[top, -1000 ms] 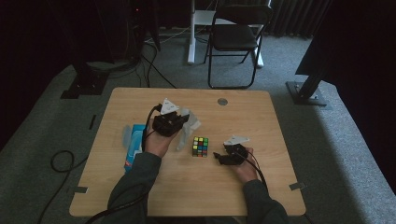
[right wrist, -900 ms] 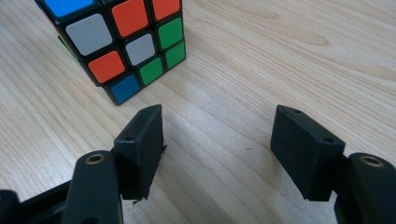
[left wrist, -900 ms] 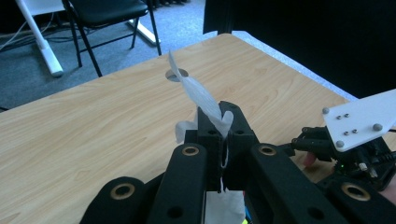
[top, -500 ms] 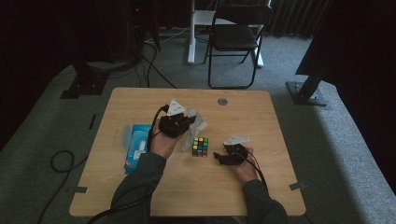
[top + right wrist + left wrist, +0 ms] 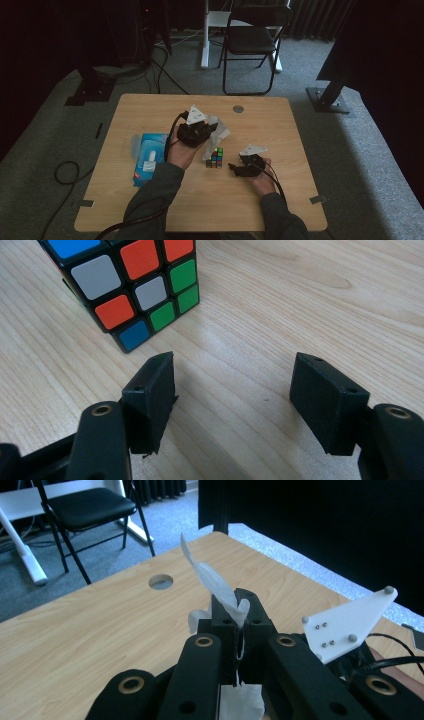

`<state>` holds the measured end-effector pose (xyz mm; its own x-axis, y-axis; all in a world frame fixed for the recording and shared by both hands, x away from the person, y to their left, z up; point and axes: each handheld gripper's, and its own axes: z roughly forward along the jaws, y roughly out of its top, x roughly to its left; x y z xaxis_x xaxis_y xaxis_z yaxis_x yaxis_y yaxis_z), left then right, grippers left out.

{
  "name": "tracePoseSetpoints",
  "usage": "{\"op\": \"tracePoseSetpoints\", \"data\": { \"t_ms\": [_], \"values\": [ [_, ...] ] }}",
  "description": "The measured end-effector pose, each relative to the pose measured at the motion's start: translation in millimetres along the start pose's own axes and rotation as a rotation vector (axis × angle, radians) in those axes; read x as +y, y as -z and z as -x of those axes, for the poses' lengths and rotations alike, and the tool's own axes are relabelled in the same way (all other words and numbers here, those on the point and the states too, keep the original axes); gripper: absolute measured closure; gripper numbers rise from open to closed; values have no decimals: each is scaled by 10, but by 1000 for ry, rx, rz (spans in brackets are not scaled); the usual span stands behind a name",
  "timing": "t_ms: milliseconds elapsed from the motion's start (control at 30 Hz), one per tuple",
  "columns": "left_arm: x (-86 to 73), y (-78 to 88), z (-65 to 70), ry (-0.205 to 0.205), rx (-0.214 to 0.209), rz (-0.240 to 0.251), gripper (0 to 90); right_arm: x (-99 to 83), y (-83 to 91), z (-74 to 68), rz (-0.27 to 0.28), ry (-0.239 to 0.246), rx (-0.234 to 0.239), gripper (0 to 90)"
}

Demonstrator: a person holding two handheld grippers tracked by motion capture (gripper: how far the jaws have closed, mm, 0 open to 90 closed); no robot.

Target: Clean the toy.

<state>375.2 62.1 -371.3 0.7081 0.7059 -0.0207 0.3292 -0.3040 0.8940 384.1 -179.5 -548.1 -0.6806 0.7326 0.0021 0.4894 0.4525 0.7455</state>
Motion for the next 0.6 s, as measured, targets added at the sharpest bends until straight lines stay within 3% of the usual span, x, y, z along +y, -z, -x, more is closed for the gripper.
{"op": "tracePoseSetpoints", "data": {
  "t_ms": [200,500,600],
  "values": [
    [-72,-11,-39,19,-2,55,882,-1,0,-2,2,5,0,342],
    [-22,-87,5,9,-26,73,882,-1,0,-5,1,3,1,342],
    [-124,-159,-32,12,-18,48,882,-3,2,-9,2,4,1,342]
  ]
}}
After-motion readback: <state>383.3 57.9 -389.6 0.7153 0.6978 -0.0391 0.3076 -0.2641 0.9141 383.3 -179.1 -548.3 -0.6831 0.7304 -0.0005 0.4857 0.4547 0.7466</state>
